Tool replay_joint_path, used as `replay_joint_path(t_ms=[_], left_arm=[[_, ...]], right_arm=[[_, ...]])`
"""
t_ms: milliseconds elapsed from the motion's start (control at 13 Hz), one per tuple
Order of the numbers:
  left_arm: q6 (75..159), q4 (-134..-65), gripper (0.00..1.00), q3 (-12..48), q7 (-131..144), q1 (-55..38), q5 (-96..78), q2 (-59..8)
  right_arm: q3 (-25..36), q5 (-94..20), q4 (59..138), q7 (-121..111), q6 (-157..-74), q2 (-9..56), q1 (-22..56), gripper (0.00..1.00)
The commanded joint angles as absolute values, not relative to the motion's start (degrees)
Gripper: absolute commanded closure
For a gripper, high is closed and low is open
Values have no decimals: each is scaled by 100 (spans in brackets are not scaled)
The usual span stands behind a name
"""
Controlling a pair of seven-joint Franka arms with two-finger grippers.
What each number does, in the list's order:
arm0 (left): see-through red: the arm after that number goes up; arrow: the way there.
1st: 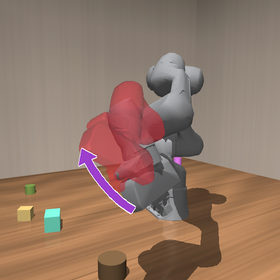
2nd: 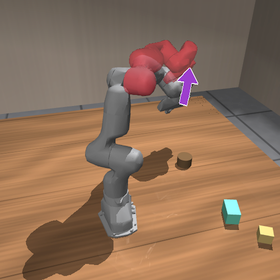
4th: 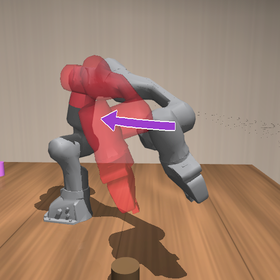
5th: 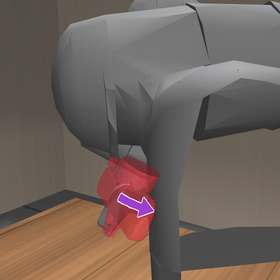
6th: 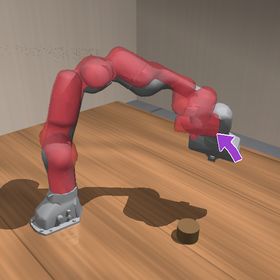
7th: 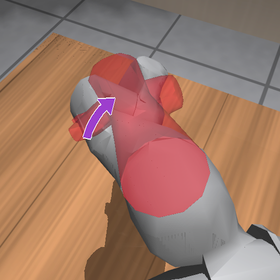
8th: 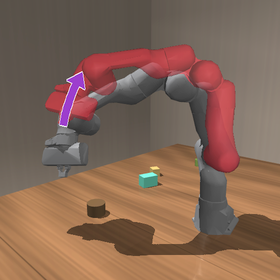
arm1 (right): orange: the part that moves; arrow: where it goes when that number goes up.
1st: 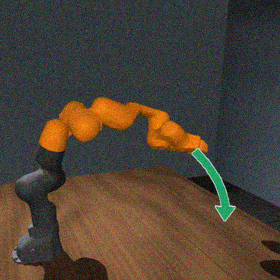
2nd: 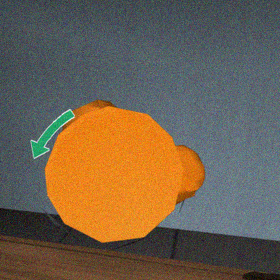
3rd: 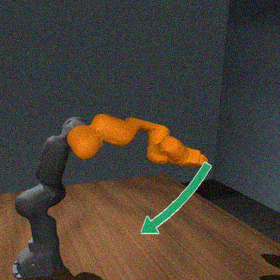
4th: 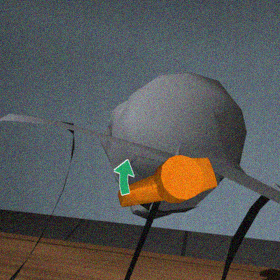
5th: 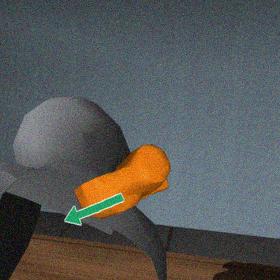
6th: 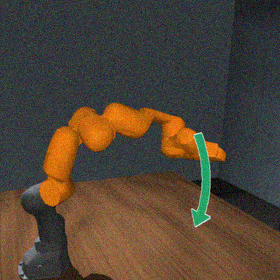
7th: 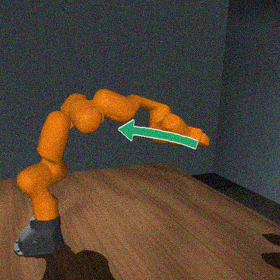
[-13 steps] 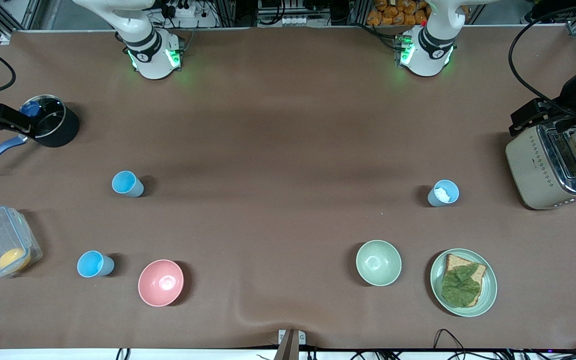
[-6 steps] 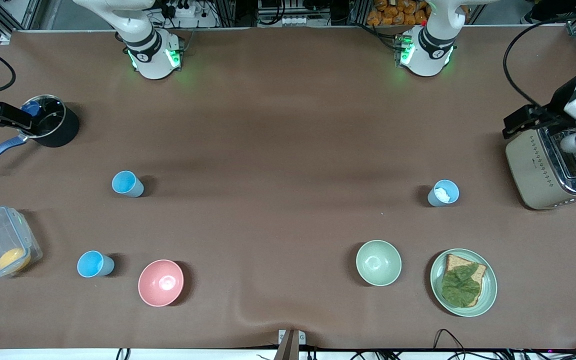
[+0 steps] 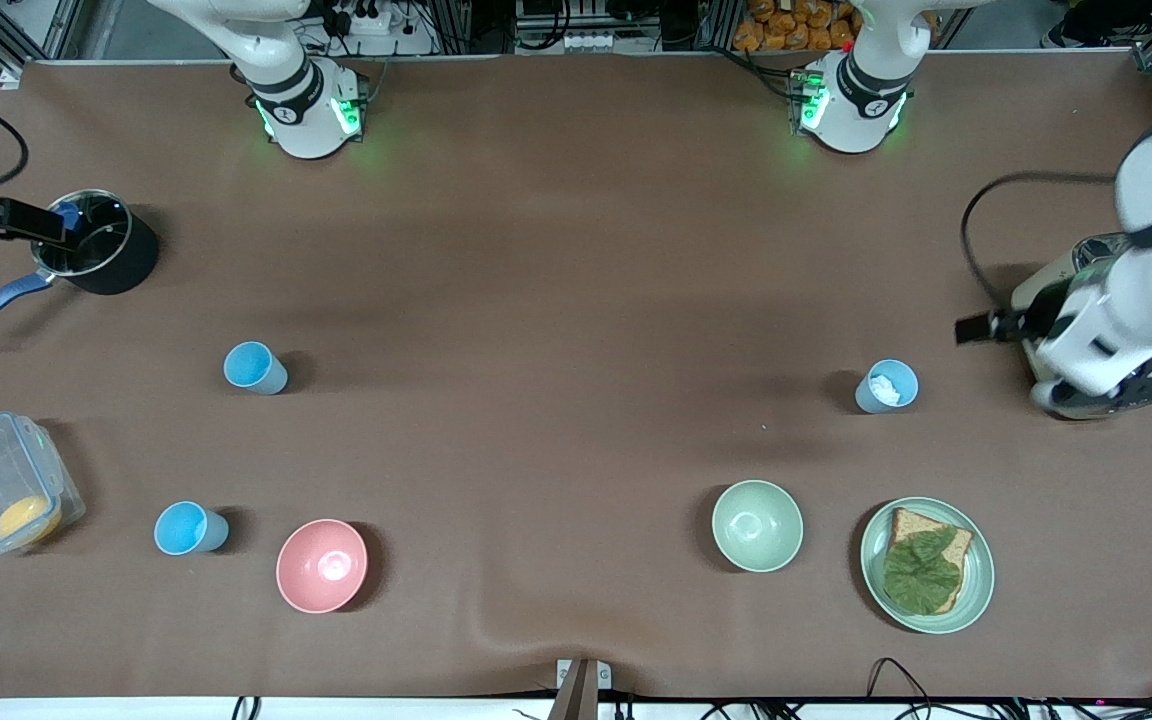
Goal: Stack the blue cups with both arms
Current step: 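Grasp the tissue cup with the left gripper while the right gripper grasps another cup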
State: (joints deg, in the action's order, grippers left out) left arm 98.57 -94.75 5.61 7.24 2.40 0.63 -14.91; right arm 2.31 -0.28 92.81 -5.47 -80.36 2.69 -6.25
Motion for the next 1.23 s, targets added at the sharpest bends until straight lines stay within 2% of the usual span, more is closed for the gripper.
replay_joint_path(t_ms=[0, 154, 308, 462, 846, 1000, 1154], left_arm=[[11201, -10657, 0, 589, 598, 352, 158, -1353], [12063, -11212, 0, 589, 563, 360, 158, -1494], [12899, -11749, 0, 589, 423, 430, 158, -1555], [13095, -11795, 0, 606, 361, 527, 158, -1801], [13473, -11857, 2, 606, 352, 519, 167, -2196], [13552, -11848, 36, 633, 352, 510, 167, -2311], [13553, -11821, 88, 642, 352, 501, 167, -2382]], right_arm=[[176, -123, 10078, -554, -9021, 789, -703, 0], [167, -123, 10449, -545, -9919, 1359, -624, 0], [158, -132, 10424, -545, -10237, 1722, -571, 0], [167, -123, 10459, -475, -10729, 2107, -379, 0], [158, -132, 10459, -229, -11037, 2627, -361, 0], [158, -132, 10467, -229, -11039, 2733, -282, 0], [158, -132, 10520, -246, -10934, 2918, -298, 0]])
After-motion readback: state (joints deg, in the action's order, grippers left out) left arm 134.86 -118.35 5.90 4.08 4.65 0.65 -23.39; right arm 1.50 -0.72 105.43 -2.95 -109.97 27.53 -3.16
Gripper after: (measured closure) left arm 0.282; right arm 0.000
